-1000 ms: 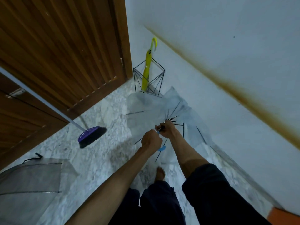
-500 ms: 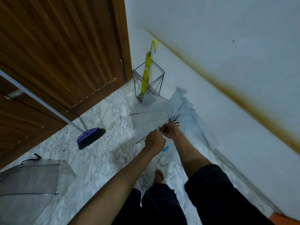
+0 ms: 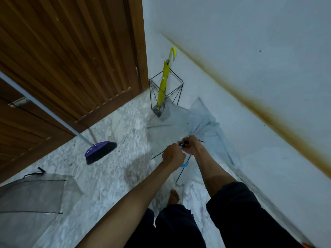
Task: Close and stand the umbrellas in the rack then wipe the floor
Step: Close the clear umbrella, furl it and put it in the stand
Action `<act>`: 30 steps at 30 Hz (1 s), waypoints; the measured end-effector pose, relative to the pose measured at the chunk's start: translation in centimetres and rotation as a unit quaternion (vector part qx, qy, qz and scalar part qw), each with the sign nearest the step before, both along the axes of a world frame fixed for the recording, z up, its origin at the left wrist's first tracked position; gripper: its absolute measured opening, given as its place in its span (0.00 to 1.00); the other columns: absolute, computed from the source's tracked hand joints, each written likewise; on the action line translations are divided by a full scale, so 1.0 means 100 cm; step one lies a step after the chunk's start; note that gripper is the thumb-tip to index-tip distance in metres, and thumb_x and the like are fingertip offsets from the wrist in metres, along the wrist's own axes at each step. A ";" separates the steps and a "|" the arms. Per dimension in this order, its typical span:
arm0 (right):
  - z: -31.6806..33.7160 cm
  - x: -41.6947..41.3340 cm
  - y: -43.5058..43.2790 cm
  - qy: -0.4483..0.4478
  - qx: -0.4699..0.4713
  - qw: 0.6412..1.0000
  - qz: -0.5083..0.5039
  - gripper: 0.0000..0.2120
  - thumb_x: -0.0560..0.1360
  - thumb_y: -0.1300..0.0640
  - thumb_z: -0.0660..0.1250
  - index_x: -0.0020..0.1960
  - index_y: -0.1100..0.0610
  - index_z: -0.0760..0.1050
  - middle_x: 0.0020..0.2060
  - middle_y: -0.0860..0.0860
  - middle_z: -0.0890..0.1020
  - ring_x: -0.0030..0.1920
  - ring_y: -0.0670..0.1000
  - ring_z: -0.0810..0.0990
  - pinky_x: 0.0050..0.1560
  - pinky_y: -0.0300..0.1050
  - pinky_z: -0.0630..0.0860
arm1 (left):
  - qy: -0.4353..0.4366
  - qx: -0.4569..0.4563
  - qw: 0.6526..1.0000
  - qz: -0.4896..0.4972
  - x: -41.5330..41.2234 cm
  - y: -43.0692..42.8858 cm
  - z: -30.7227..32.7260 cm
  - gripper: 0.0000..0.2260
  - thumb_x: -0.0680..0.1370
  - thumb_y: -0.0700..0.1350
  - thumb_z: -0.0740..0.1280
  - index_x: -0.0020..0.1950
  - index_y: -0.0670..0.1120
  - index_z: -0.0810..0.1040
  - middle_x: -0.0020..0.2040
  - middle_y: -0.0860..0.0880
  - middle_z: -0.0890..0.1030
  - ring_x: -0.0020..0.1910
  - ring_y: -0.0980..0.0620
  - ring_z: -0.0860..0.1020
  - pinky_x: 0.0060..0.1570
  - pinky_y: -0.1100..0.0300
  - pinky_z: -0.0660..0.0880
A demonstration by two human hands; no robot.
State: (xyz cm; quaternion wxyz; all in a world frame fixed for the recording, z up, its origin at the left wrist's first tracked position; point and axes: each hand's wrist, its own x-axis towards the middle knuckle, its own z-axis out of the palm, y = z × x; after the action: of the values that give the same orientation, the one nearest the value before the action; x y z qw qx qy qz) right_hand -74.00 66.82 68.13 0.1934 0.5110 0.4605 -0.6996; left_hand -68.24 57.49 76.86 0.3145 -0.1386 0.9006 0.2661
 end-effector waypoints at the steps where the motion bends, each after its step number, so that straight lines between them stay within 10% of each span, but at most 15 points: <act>1: -0.001 -0.002 0.004 -0.003 0.015 1.000 -0.001 0.16 0.83 0.62 0.48 0.37 0.57 0.63 0.30 0.55 0.65 0.30 0.52 0.65 0.37 0.50 0.74 | -0.001 -0.001 1.000 -0.005 -0.002 -0.001 0.001 0.12 0.79 0.43 0.64 0.60 0.39 0.75 0.56 0.43 0.81 0.52 0.46 0.81 0.42 0.59 0.73; 9: 0.001 -0.001 -0.006 0.013 -0.025 0.999 -0.044 0.16 0.83 0.61 0.48 0.37 0.56 0.63 0.30 0.54 0.64 0.30 0.51 0.63 0.48 0.49 0.76 | 0.000 -0.017 0.999 -0.027 -0.007 -0.010 -0.001 0.10 0.78 0.41 0.63 0.57 0.39 0.76 0.54 0.43 0.81 0.49 0.47 0.80 0.39 0.59 0.72; 14: 0.006 0.010 -0.018 0.010 -0.045 0.999 -0.011 0.17 0.83 0.62 0.49 0.36 0.58 0.64 0.32 0.55 0.66 0.30 0.51 0.64 0.19 0.34 0.69 | 0.009 0.003 1.000 -0.008 -0.002 -0.007 -0.005 0.12 0.80 0.43 0.60 0.59 0.40 0.77 0.56 0.42 0.82 0.52 0.45 0.81 0.47 0.55 0.77; 23: 0.015 0.019 -0.022 -0.024 -0.038 0.999 0.008 0.16 0.82 0.61 0.52 0.35 0.58 0.63 0.30 0.52 0.67 0.30 0.49 0.65 0.24 0.36 0.70 | 0.051 0.034 0.998 -0.006 0.009 -0.010 -0.006 0.12 0.82 0.38 0.55 0.57 0.35 0.77 0.56 0.39 0.80 0.56 0.43 0.78 0.51 0.56 0.71; 30: 0.028 0.015 -0.026 0.004 -0.012 0.998 0.064 0.18 0.82 0.65 0.52 0.34 0.58 0.62 0.16 0.52 0.66 0.23 0.50 0.64 0.17 0.35 0.70 | 0.214 0.003 0.973 -0.084 0.015 -0.007 -0.039 0.17 0.48 0.39 0.84 0.25 0.44 0.77 0.16 0.51 0.70 0.13 0.57 0.69 0.15 0.70 0.62</act>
State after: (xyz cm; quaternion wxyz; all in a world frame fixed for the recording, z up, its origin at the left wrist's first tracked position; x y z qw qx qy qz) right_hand -72.54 64.18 70.97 0.2419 0.4758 0.4843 -0.6932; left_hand -66.73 56.75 72.99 0.1359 -0.0009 0.9546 0.2653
